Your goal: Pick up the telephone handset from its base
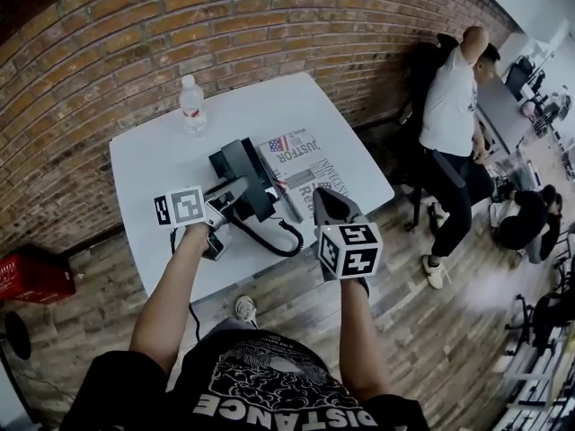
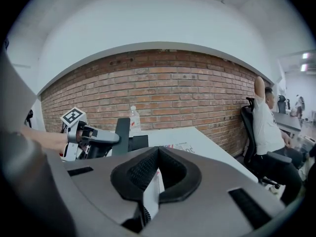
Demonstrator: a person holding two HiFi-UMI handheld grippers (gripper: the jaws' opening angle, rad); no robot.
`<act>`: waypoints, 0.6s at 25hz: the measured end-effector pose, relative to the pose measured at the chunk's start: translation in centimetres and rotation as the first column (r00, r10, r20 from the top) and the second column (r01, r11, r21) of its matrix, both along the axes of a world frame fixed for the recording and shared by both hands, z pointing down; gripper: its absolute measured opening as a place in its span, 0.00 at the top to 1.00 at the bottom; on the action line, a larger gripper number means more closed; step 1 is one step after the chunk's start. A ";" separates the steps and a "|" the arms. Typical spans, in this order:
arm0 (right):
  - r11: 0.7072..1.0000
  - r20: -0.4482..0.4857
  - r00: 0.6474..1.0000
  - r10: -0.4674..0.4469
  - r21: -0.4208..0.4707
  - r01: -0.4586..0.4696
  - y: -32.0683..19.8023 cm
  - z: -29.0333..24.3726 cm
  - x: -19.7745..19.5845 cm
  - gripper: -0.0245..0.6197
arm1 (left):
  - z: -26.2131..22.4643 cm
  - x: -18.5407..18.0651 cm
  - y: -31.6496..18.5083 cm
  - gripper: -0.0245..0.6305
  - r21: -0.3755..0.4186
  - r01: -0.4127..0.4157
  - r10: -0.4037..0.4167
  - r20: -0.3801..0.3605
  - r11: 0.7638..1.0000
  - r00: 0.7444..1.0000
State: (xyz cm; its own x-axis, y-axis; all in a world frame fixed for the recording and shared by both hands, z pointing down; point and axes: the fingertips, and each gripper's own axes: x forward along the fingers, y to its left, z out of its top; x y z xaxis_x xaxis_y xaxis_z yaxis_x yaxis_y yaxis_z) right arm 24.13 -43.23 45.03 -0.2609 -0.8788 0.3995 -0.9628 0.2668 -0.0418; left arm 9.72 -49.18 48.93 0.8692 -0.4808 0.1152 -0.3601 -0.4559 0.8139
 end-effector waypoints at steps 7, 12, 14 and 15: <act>0.999 0.011 1.000 -0.003 0.052 0.002 4.2 -2.0 3.7 0.96 | -3.3 3.9 4.2 0.85 0.081 0.012 -0.013 0.020 0.997 1.000; 0.997 0.004 1.000 -0.023 0.079 0.022 7.5 -3.1 5.7 0.96 | -5.0 6.4 8.0 0.85 0.135 0.021 -0.025 0.030 0.991 0.999; 0.996 0.005 1.000 -0.029 0.090 0.029 8.7 -3.4 6.4 0.96 | -5.6 7.3 9.6 0.85 0.167 0.020 -0.029 0.050 0.986 0.998; 0.995 0.005 0.999 -0.034 0.096 0.033 9.4 -3.6 6.7 0.96 | -6.0 7.7 10.4 0.85 0.182 0.020 -0.031 0.060 0.983 0.998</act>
